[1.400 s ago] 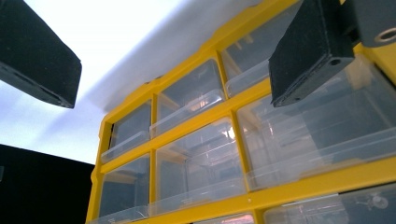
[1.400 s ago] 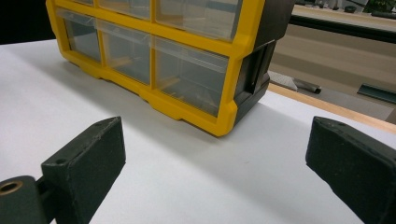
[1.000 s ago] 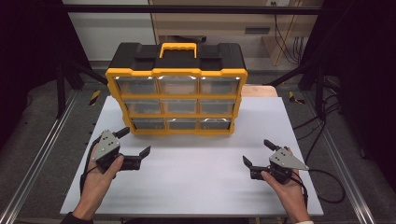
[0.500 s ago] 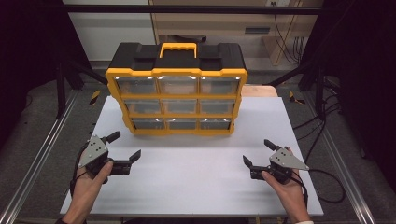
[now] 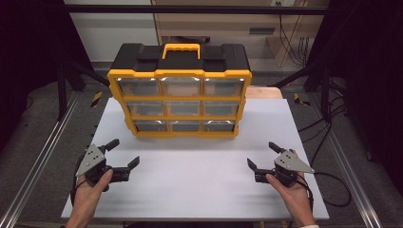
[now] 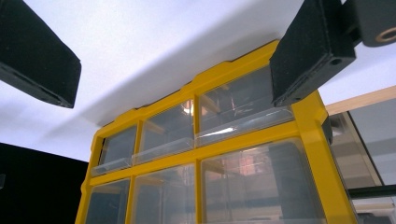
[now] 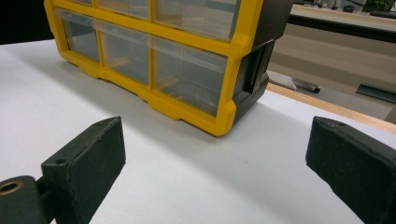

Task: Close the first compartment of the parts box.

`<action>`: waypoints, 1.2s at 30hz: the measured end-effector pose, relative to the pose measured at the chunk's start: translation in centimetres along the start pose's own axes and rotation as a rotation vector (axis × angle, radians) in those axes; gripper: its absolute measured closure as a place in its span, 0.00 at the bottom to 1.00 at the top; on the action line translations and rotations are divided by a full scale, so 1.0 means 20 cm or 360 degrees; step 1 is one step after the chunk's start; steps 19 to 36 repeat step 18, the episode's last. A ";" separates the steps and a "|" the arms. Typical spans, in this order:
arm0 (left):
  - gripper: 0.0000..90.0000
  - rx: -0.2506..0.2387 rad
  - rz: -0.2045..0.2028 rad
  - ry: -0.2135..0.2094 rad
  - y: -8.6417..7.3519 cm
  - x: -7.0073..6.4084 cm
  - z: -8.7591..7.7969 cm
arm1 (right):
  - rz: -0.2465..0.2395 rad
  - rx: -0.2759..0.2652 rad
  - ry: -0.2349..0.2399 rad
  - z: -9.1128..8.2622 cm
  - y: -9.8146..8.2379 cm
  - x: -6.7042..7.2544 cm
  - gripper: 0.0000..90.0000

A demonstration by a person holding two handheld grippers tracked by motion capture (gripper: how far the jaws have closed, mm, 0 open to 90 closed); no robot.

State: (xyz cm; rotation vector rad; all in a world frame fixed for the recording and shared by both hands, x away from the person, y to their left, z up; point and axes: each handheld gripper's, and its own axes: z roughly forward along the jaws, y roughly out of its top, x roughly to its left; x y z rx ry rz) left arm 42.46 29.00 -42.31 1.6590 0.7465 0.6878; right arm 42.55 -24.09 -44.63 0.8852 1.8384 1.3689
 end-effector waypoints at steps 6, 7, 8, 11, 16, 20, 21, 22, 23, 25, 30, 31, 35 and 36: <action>0.02 -0.0061 0.0036 0.0000 -0.03 0.01 0.00 | -0.0002 0.0002 -0.0001 0.00 0.00 0.00 0.05; 0.02 -0.0068 0.0036 0.0003 -0.04 0.01 -0.01 | -0.0002 0.0001 0.0000 0.00 0.00 0.00 0.05; 0.02 -0.0078 0.0031 0.0004 -0.04 0.01 -0.01 | -0.0001 -0.0003 0.0001 0.00 0.00 0.00 0.05; 0.02 -0.0117 0.0029 0.0017 -0.06 0.02 -0.01 | -0.0002 -0.0001 0.0000 0.00 0.00 0.00 0.05; 0.02 -0.0140 -0.0025 0.0031 -0.10 0.04 -0.02 | 0.0012 -0.0015 -0.0003 0.00 0.00 0.00 0.05; 0.02 -0.0146 -0.0034 0.0026 -0.10 0.04 -0.03 | 0.0017 -0.0018 -0.0007 0.00 0.01 0.00 0.06; 0.02 -0.0146 -0.0034 0.0026 -0.10 0.04 -0.03 | 0.0017 -0.0018 -0.0007 0.00 0.01 0.00 0.06; 0.02 -0.0146 -0.0034 0.0026 -0.10 0.04 -0.03 | 0.0017 -0.0018 -0.0007 0.00 0.01 0.00 0.06; 0.02 -0.0146 -0.0034 0.0026 -0.10 0.04 -0.03 | 0.0017 -0.0018 -0.0007 0.00 0.01 0.00 0.06; 0.02 -0.0146 -0.0034 0.0026 -0.10 0.04 -0.03 | 0.0017 -0.0018 -0.0007 0.00 0.01 0.00 0.06; 0.02 -0.0146 -0.0034 0.0026 -0.10 0.04 -0.03 | 0.0017 -0.0018 -0.0007 0.00 0.01 0.00 0.06; 0.02 -0.0146 -0.0034 0.0026 -0.10 0.04 -0.03 | 0.0017 -0.0018 -0.0007 0.00 0.01 0.00 0.06; 0.02 -0.0146 -0.0034 0.0026 -0.10 0.04 -0.03 | 0.0017 -0.0018 -0.0007 0.00 0.01 0.00 0.06; 0.02 -0.0146 -0.0034 0.0026 -0.10 0.04 -0.03 | 0.0017 -0.0018 -0.0007 0.00 0.01 0.00 0.06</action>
